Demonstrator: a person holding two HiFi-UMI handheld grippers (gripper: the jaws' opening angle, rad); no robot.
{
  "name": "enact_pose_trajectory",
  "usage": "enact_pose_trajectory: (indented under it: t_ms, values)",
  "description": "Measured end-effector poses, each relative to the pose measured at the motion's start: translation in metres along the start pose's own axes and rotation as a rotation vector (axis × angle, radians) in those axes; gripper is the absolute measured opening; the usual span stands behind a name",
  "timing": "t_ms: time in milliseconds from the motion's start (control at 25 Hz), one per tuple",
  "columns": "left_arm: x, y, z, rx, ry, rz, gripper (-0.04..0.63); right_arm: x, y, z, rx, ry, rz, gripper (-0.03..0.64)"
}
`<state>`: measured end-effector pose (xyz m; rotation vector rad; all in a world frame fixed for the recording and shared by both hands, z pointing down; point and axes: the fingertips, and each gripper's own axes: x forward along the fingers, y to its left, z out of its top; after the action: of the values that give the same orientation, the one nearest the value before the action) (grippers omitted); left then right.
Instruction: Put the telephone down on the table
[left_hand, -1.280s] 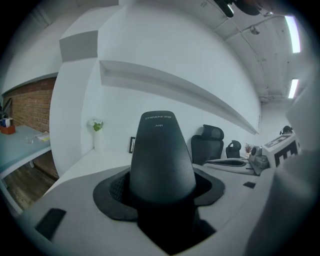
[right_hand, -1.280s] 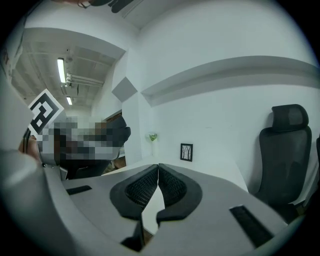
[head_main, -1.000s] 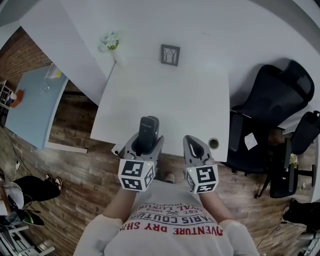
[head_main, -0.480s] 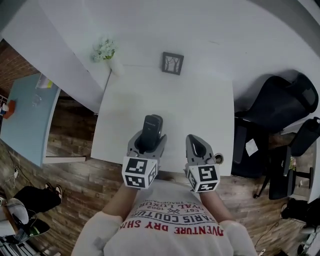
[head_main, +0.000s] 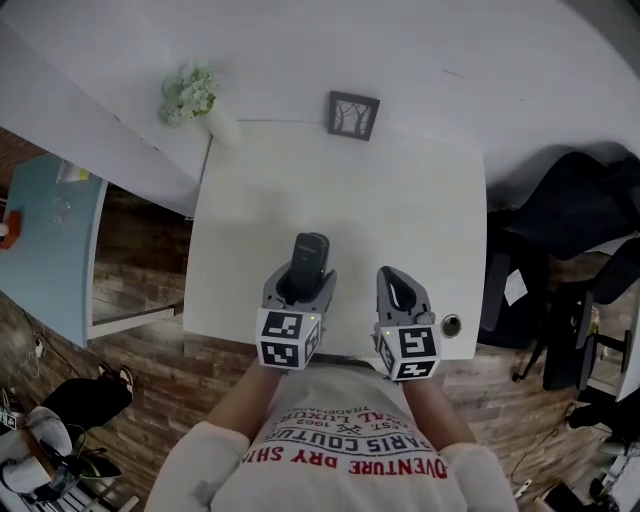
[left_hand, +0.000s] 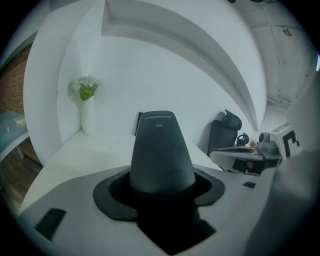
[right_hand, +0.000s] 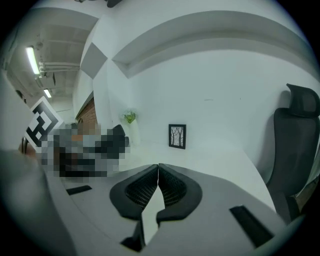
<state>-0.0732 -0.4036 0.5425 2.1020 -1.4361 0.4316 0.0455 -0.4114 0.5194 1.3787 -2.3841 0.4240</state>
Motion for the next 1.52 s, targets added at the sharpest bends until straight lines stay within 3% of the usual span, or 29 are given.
enact_pose_trajectory:
  t_ms: [320, 880, 1080, 1520]
  values:
    - [0.055, 0.023, -0.034, 0.061, 0.135, 0.033, 0.285, 0.039, -0.009, -0.031, 0.029, 0.083, -0.004, 0.025]
    - [0.103, 0.054, -0.08, 0.031, 0.334, 0.083, 0.285, 0.072, 0.003, -0.063, 0.023, 0.178, 0.058, 0.025]
    - [0.116, 0.051, -0.093, 0.055, 0.486, 0.094, 0.285, 0.077, 0.0, -0.066, 0.037, 0.189, 0.06, 0.025]
    - [0.117, 0.049, -0.093, 0.042, 0.49, 0.069, 0.292, 0.079, 0.0, -0.068, 0.055, 0.188, 0.057, 0.025]
